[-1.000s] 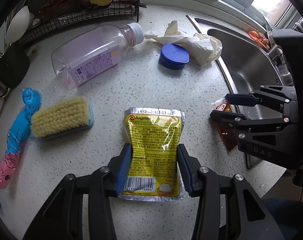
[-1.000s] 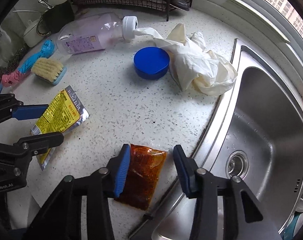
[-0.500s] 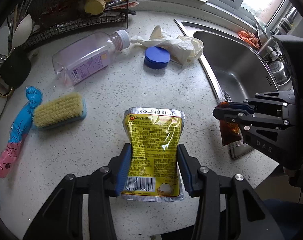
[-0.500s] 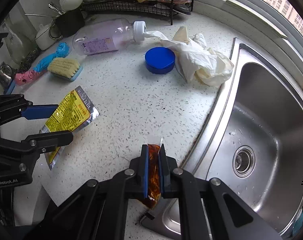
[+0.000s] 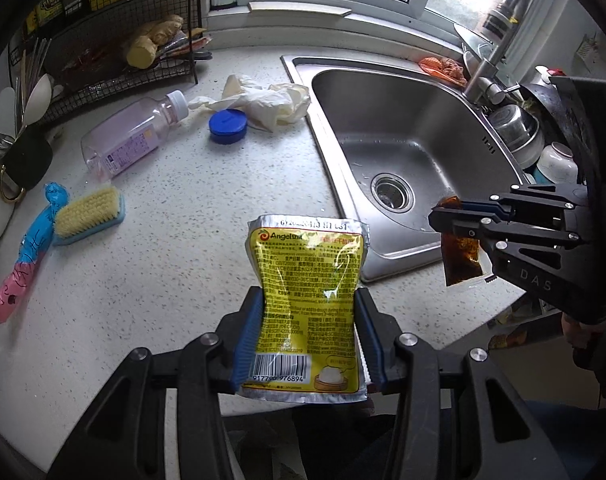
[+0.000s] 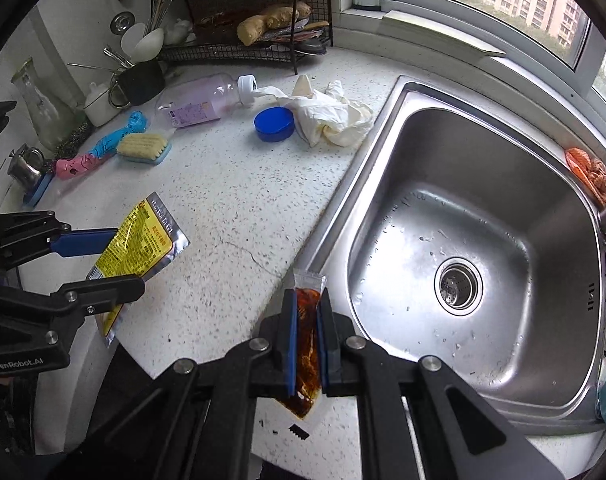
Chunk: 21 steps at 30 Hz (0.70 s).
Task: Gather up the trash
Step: 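Lift the red sauce packet with the right tool while the left tool holds the yellow packet, then carry both packets down over the red bin with both tools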
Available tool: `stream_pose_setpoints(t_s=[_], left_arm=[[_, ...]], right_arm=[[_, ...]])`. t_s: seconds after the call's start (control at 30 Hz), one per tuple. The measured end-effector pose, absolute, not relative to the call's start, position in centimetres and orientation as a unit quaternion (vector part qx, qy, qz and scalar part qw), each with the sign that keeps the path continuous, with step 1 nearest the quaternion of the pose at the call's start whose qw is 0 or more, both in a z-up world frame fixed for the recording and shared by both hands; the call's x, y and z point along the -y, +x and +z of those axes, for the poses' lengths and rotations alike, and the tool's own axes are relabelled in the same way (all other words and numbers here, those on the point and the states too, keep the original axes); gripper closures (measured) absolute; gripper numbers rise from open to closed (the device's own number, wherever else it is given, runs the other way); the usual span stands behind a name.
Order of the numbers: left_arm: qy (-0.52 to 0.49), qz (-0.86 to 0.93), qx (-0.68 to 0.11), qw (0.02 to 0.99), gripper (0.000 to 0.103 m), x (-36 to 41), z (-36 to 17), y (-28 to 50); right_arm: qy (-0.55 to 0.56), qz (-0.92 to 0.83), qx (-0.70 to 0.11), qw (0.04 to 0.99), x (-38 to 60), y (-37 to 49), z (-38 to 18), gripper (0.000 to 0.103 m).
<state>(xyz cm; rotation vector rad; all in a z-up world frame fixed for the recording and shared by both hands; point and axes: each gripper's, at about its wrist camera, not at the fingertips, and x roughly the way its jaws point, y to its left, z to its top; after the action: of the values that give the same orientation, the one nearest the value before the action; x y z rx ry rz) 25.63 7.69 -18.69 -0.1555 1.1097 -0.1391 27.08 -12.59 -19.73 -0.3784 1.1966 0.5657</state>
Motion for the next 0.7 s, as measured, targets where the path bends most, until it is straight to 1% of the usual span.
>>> stream_pose_setpoints(t_s=[0.43,0.7], left_arm=[[-0.042,-0.107,-0.53,0.84,0.06,3.5,-17.9,20.4],[-0.025,-0.151,-0.545,0.824,0.06,9.8,-20.1,19.0]], right_arm=[[-0.138,0.227,-0.552,0.79,23.3,20.2,-17.7,0.096],[-0.102,0.193,-0.568,0.794,29.2,16.4,-19.0,0.096]])
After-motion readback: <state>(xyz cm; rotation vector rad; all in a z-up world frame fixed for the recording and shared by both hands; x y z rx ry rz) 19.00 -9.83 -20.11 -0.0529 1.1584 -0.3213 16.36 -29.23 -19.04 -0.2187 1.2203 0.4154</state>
